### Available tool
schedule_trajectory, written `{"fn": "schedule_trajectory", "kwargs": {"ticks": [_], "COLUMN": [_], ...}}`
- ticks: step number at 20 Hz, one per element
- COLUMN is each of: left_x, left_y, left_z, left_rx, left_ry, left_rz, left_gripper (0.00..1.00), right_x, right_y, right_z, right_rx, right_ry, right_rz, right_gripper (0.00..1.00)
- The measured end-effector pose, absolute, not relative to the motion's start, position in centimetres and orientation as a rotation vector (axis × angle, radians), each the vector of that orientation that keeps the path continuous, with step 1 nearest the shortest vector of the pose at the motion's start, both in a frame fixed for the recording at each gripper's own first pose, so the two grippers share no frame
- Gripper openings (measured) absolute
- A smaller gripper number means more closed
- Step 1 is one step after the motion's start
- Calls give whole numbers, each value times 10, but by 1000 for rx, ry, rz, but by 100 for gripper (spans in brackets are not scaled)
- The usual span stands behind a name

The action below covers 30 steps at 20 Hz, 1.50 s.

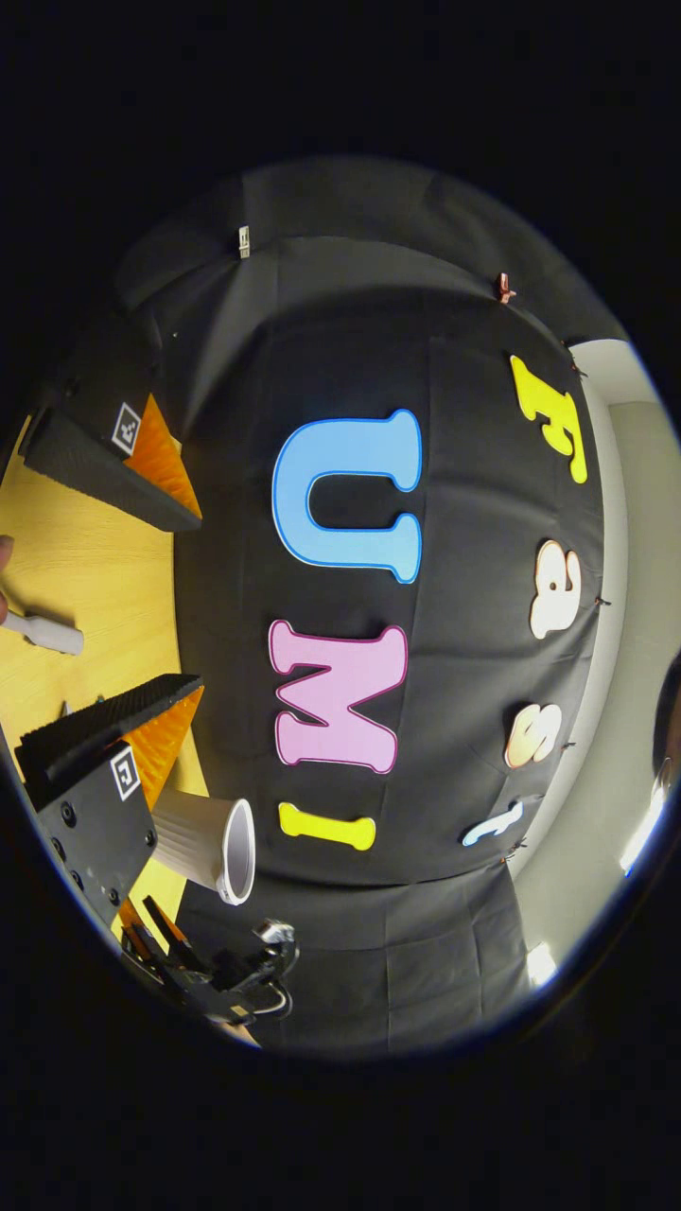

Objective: Pick up the small broom and dustpan from the desktop, sweep the trash into the dustpan with the broom, and then empty the trash into the garbage bin.

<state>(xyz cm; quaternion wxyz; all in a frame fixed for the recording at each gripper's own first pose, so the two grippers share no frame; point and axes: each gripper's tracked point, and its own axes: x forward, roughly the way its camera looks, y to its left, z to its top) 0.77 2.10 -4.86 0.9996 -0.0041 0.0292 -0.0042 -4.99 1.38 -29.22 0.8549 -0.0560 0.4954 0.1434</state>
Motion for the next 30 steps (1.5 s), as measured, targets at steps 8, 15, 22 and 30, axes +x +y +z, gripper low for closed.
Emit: {"fn": "schedule_trajectory", "kwargs": {"ticks": [8, 15, 22, 30], "left_x": [4, 1, 7, 14], "left_y": [34, 44, 47, 25], "left_z": [-67, -86, -104, -185], "left_rx": [-8, -8, -22, -136], "left_ry": [96, 151, 189, 514], "left_rz": [22, 50, 61, -66], "left_gripper": [95, 95, 95, 96], "right_x": [-53, -35, -31, -42], "right_y": [10, 28, 35, 27], "right_z": [-384, -427, -447, -445], "right_rx": [-153, -172, -159, -273], "right_ry": [1335, 1439, 1520, 1535], "right_rz": [305, 307, 308, 423], "right_gripper": [98, 97, 55, 36]}}
